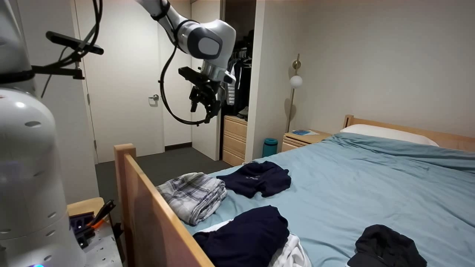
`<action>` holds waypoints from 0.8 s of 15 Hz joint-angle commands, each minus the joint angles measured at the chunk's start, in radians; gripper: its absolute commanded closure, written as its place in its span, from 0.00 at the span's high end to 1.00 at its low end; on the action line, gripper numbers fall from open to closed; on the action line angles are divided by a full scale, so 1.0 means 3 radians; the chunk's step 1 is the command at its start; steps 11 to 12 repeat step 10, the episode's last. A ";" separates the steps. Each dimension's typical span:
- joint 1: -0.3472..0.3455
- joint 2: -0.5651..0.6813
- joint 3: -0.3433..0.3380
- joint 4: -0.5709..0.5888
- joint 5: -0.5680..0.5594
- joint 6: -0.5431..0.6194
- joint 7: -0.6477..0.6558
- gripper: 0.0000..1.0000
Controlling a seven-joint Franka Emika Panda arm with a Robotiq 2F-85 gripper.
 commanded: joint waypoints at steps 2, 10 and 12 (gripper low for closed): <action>-0.0192 -0.0242 -0.0140 0.0120 -0.0138 -0.1137 0.0290 1.00; -0.0325 -0.0329 -0.0179 0.0193 -0.0370 -0.1400 0.0509 1.00; -0.0325 -0.0329 -0.0179 0.0193 -0.0370 -0.1400 0.0509 1.00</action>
